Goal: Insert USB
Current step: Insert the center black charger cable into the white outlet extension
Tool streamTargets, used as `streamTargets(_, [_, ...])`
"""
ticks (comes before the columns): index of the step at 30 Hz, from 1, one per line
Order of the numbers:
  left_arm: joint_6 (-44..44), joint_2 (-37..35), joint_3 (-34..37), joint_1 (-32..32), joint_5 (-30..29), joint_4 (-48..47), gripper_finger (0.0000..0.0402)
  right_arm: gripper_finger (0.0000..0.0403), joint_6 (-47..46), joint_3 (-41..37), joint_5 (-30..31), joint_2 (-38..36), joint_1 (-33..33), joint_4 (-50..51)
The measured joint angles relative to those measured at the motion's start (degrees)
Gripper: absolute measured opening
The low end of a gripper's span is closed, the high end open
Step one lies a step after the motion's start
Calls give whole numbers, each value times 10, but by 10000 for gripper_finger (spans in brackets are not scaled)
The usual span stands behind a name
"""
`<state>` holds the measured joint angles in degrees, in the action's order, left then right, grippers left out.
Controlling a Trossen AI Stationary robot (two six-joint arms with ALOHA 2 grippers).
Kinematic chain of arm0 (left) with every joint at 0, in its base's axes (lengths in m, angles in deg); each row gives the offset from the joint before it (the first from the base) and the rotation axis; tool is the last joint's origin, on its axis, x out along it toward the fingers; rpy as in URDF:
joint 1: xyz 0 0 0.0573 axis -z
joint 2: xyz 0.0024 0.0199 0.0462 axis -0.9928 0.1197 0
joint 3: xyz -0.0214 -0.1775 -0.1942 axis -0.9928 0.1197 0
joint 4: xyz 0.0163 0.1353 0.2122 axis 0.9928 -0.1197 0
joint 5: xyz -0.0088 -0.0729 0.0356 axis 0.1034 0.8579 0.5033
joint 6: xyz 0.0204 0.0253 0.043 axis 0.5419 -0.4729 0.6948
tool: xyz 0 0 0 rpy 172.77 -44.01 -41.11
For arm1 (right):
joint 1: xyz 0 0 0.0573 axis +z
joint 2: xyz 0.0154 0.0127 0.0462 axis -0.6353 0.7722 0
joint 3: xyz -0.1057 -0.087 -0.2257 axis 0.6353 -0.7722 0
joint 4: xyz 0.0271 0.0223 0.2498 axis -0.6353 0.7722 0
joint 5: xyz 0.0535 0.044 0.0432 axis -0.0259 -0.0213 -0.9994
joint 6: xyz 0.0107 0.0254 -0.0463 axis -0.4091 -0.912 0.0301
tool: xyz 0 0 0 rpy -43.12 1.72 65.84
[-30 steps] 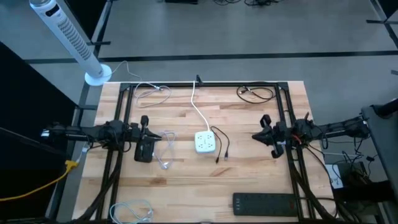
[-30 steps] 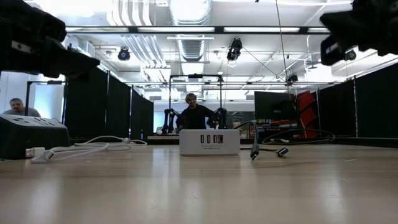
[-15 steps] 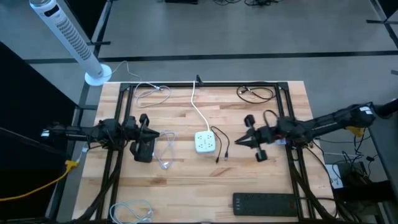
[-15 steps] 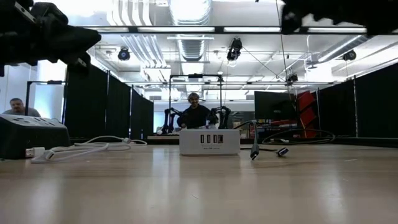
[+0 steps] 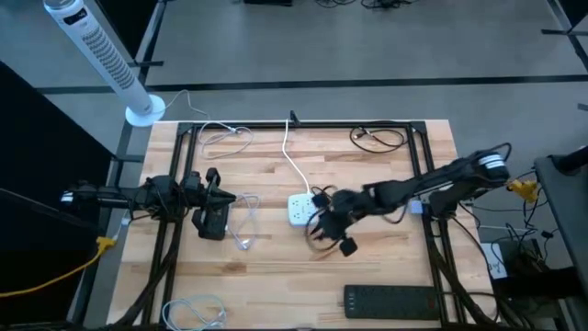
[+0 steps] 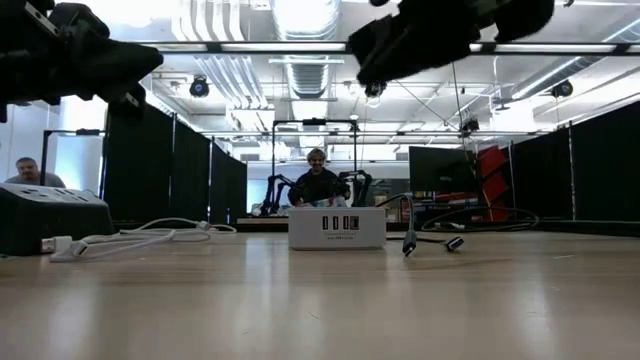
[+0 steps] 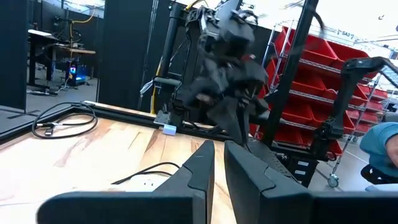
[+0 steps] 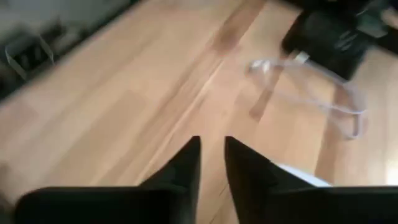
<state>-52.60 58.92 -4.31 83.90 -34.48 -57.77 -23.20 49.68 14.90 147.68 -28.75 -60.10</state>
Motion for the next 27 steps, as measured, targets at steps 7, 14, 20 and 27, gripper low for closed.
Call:
streamTargets(7, [0,0,0,0,0,-1,25,168,76,84,60,93,43,150])
streamTargets(14, [-3,0,0,0,0,-1,25,191,148,86,130,140,63,184])
streamTargets(20, [-17,0,0,0,0,-1,25,181,201,85,194,182,63,184])
streamTargets(27, [-18,0,0,0,0,-3,25,156,233,84,249,190,63,199])
